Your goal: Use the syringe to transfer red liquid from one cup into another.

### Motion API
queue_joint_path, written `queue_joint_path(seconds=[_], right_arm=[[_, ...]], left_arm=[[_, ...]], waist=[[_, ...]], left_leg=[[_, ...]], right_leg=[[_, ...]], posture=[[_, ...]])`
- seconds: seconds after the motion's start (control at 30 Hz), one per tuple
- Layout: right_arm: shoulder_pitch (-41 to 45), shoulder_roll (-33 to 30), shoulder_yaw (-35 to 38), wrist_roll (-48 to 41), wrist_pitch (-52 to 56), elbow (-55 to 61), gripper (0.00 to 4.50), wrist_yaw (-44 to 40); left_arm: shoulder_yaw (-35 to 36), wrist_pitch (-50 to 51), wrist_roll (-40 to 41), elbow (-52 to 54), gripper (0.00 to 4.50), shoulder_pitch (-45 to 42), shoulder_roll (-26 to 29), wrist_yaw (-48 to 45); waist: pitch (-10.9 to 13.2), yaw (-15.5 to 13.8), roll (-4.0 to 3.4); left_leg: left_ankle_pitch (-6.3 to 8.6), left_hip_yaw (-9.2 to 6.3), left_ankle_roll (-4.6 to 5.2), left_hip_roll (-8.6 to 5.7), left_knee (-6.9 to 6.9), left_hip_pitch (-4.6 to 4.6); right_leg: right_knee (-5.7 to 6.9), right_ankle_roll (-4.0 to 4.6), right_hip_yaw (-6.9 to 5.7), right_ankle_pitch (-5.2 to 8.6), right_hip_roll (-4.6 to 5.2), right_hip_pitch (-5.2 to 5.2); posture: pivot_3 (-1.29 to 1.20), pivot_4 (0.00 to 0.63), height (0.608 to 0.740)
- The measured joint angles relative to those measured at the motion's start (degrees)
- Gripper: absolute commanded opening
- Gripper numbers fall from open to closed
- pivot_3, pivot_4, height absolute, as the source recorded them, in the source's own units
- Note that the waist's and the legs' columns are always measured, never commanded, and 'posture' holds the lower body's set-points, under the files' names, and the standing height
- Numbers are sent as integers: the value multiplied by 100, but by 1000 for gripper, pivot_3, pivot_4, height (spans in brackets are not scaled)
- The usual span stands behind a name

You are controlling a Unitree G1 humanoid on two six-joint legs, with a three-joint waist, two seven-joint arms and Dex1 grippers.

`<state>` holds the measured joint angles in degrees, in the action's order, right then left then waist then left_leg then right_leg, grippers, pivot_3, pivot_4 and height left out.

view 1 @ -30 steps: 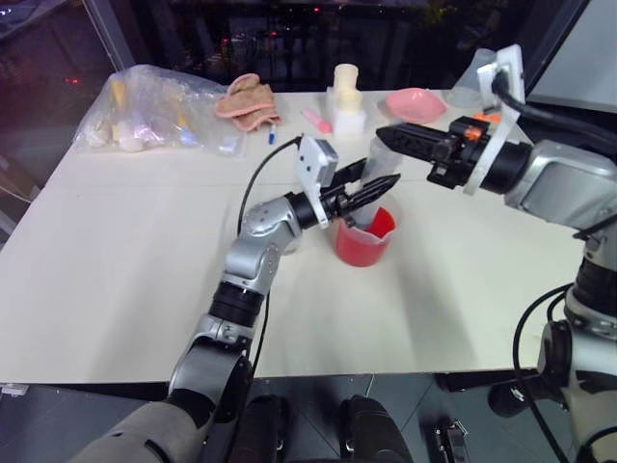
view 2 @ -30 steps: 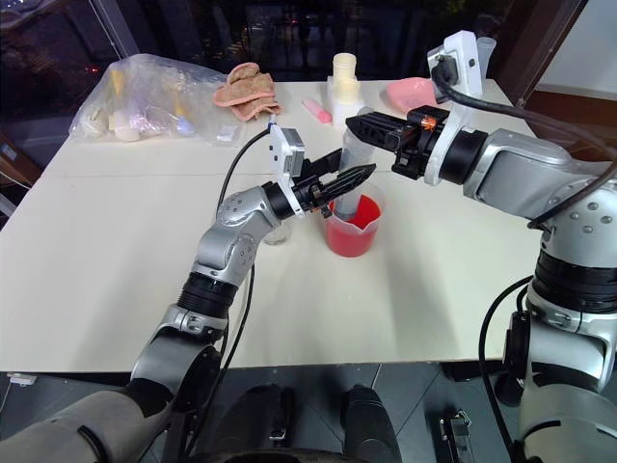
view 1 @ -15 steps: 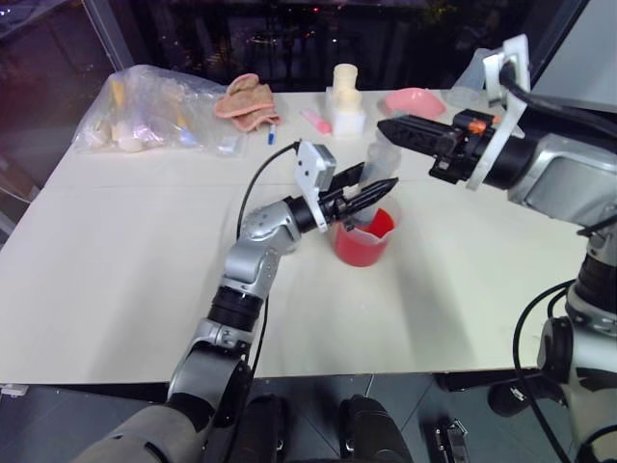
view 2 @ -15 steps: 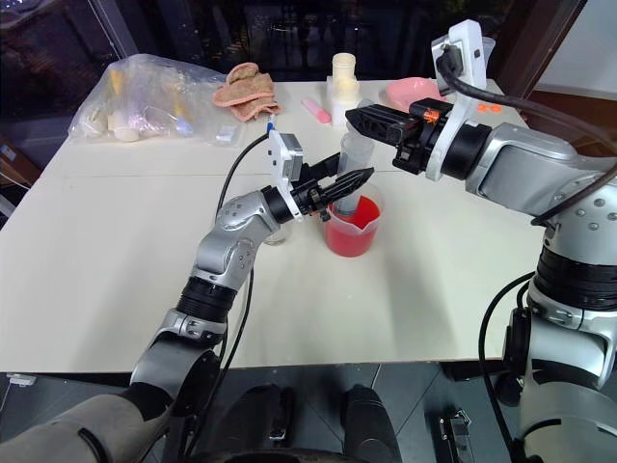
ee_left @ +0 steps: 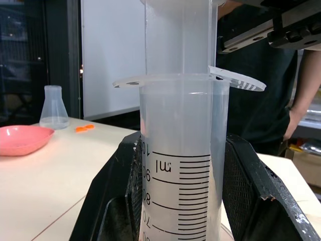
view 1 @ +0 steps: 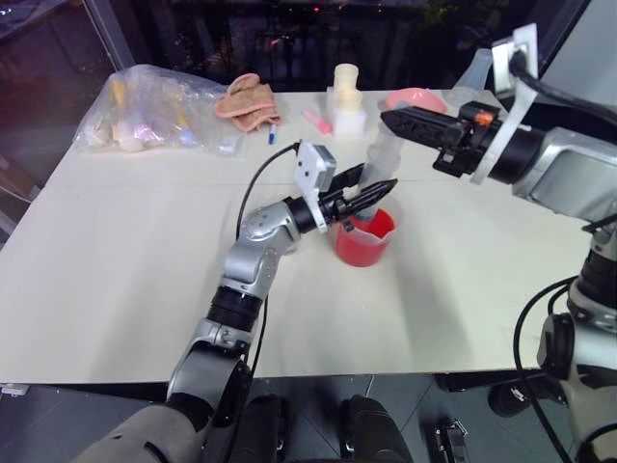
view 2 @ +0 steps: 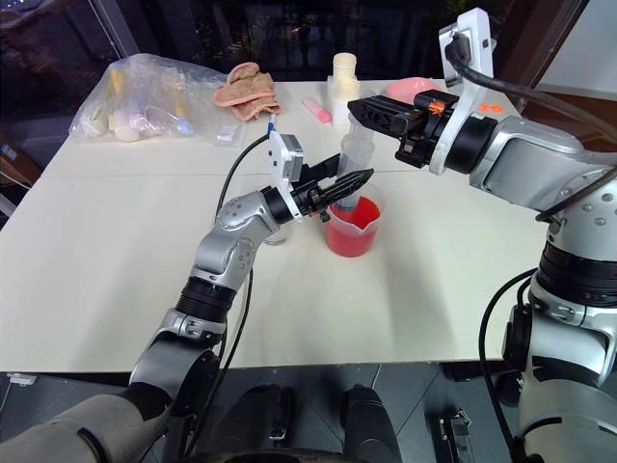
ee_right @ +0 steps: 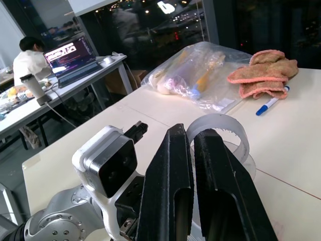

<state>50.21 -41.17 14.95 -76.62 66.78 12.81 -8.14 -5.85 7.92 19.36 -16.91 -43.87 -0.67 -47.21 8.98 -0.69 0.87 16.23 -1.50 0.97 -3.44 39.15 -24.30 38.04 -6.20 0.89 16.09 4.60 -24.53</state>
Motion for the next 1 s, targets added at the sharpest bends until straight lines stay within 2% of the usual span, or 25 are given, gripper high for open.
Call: queue_joint_path(seconds=[0.1,0.2,0.3,0.63,1.0], right_arm=[[-138,-10,98,-3,-57,159,37,-15],[-198,-50,169,-5,-142,331,1037,-96],[-254,-53,175,-10,-199,445,2445,-198],[-589,-491,250,107,-232,457,2445,-453],[-991,-971,1042,-441,-358,660,2445,-585]], left_arm=[[1,152,17,54,1551,-81,2,22],[10,283,64,199,1551,-97,-1,92],[6,417,110,234,1551,-102,-1,153],[12,419,117,234,1551,-103,53,229],[62,415,166,235,1551,-169,39,285]], waist=[[0,-4,0],[0,-1,0],[0,6,0],[0,-10,0],[1,-6,1]], left_leg=[[0,-1,0,0,0,-3],[2,-1,3,0,0,-4],[2,-1,3,0,0,-3],[3,0,5,0,0,-6],[4,-1,6,1,0,-5]], right_leg=[[-2,0,-1,0,0,0],[-6,0,-2,0,0,0],[-5,0,-2,0,0,0],[-8,0,-2,0,2,0],[-9,0,-2,0,2,0]], posture=[[0,150,740],[0,150,740],[0,150,740],[0,150,740],[0,150,740]])
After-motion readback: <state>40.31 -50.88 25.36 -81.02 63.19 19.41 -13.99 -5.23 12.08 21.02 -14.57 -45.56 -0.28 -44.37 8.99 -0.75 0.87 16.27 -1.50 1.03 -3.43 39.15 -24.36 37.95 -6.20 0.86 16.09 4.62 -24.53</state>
